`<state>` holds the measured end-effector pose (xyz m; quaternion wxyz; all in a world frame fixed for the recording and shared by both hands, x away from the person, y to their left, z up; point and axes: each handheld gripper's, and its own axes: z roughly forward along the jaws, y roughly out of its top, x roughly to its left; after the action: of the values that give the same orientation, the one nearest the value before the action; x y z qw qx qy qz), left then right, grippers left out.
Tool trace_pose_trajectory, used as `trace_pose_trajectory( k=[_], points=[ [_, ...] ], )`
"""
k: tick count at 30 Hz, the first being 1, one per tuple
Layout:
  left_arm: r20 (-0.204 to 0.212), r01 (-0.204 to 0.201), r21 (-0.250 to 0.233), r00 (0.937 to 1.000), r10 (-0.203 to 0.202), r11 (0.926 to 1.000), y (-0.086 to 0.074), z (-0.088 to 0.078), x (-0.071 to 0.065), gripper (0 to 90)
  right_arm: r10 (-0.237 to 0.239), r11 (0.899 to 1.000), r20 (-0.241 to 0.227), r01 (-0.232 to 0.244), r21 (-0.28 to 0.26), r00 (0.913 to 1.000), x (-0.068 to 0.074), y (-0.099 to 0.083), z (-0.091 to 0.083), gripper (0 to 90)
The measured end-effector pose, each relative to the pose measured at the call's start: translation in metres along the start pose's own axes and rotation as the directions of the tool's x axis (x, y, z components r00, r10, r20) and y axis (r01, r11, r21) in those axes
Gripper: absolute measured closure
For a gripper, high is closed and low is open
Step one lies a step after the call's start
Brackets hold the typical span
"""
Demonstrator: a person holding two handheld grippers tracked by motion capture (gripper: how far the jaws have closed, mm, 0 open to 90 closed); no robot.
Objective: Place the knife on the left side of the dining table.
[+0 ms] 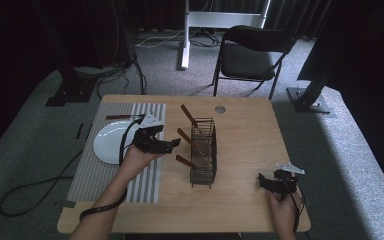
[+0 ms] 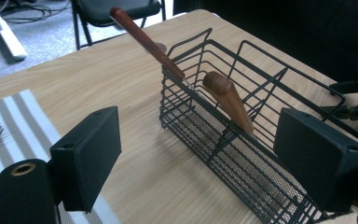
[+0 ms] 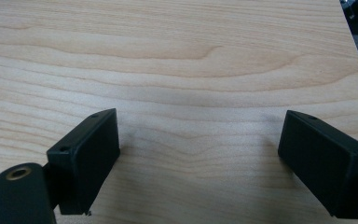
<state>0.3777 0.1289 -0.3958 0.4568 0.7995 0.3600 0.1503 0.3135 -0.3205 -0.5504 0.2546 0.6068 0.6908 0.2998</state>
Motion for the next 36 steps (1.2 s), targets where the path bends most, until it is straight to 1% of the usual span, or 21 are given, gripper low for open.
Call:
trace_pose_trajectory(
  k=[1,5,10,13,15,16,19,20,21,22,23,24,25,26,27,28,31,33,34,35,36],
  points=[
    [0.001,0.001,0.002,1.0,-0.001,1.0,0.001,0.002,0.0,19.4,0.0,1.0,0.0,0.0,0.0,1.0,0.0,0.0,0.0,11.7],
    [0.02,0.019,-0.006,0.9996,-0.019,0.9998,0.005,0.008,0.002,25.8,0.0,1.0,0.0,0.0,0.0,1.0,0.0,0.0,0.0,11.7],
    [0.062,0.042,-0.015,0.9972,-0.041,0.999,0.007,0.013,0.004,36.6,0.0,1.0,0.0,0.0,0.0,1.0,0.0,0.0,0.0,11.7],
    [0.087,0.057,-0.034,0.9947,-0.054,0.9978,0.006,0.015,0.004,44.9,0.0,1.0,0.0,0.0,0.0,1.0,0.0,0.0,0.0,11.7],
    [0.09,0.066,-0.039,0.994,-0.062,0.997,0.005,0.015,0.005,51.1,0.001,1.0,0.0,-0.001,-0.001,1.0,0.0,0.0,0.0,11.7],
    [0.118,0.095,-0.043,0.989,-0.09,0.9945,0.004,0.016,0.007,53.6,0.001,1.0,0.0,-0.001,-0.001,1.0,0.0,0.0,0.0,11.7],
    [0.127,0.1,-0.035,0.9874,-0.095,0.9944,0.004,0.018,0.008,54.7,0.0,1.0,0.0,0.0,0.0,1.0,0.0,0.0,0.0,11.7],
    [0.134,0.103,-0.025,0.986,-0.099,0.9944,0.003,0.02,0.007,56.8,0.0,1.0,0.0,0.0,0.0,1.0,0.0,0.0,0.0,11.7],
    [0.134,0.103,-0.025,0.986,-0.099,0.9944,0.003,0.02,0.007,57.2,0.0,1.0,0.0,0.0,0.0,1.0,0.0,0.0,0.0,11.7],
    [0.147,0.115,-0.031,0.9831,-0.11,0.9928,0.002,0.02,0.008,58.7,0.0,1.0,0.0,0.0,-0.001,1.0,0.0,0.0,0.0,11.7],
    [0.147,0.115,-0.031,0.9831,-0.11,0.9928,0.002,0.02,0.008,60.5,0.0,1.0,0.0,0.0,-0.001,1.0,0.0,0.0,0.0,11.7],
    [0.16,0.128,-0.042,0.9798,-0.12,0.9909,0.002,0.02,0.009,62.3,0.001,1.0,0.0,-0.001,0.0,1.0,0.0,0.0,0.0,11.7],
    [0.16,0.128,-0.042,0.9798,-0.12,0.9909,0.002,0.02,0.009,63.0,0.001,1.0,0.0,-0.001,0.0,1.0,0.0,0.0,0.0,11.7],
    [0.185,0.146,-0.039,0.9733,-0.136,0.9886,0.002,0.02,0.01,66.2,0.0,1.0,0.0,0.0,-0.001,1.0,0.0,0.0,0.0,11.7],
    [0.185,0.146,-0.039,0.9733,-0.136,0.9886,0.002,0.02,0.01,67.0,0.0,1.0,0.0,0.0,-0.001,1.0,0.0,0.0,0.0,11.7],
    [0.195,0.145,-0.033,0.9714,-0.136,0.9889,0.002,0.02,0.01,69.7,0.0,1.0,0.0,0.0,0.0,1.0,0.0,0.0,0.0,11.7],
    [0.196,0.14,-0.03,0.9717,-0.132,0.9896,0.001,0.019,0.009,70.1,0.001,1.0,0.0,-0.001,-0.001,1.0,0.0,0.0,0.0,11.7],
    [0.201,0.146,-0.031,0.9701,-0.137,0.9889,0.001,0.018,0.009,70.7,0.001,1.0,0.0,-0.001,0.0,1.0,0.0,0.0,0.0,11.7],
    [0.209,0.148,-0.034,0.9681,-0.138,0.9884,0.001,0.018,0.009,71.1,0.001,1.0,0.0,-0.001,-0.001,1.0,0.0,0.0,0.0,11.7],
    [0.209,0.148,-0.034,0.9681,-0.138,0.9884,0.001,0.018,0.009,71.7,0.001,1.0,0.0,-0.001,-0.001,1.0,0.0,0.0,0.0,11.7],
    [0.237,0.147,-0.039,0.9622,-0.134,0.9883,0.002,0.016,0.006,72.5,0.001,1.0,0.0,-0.001,0.0,1.0,0.0,0.0,0.0,11.7]
  ],
)
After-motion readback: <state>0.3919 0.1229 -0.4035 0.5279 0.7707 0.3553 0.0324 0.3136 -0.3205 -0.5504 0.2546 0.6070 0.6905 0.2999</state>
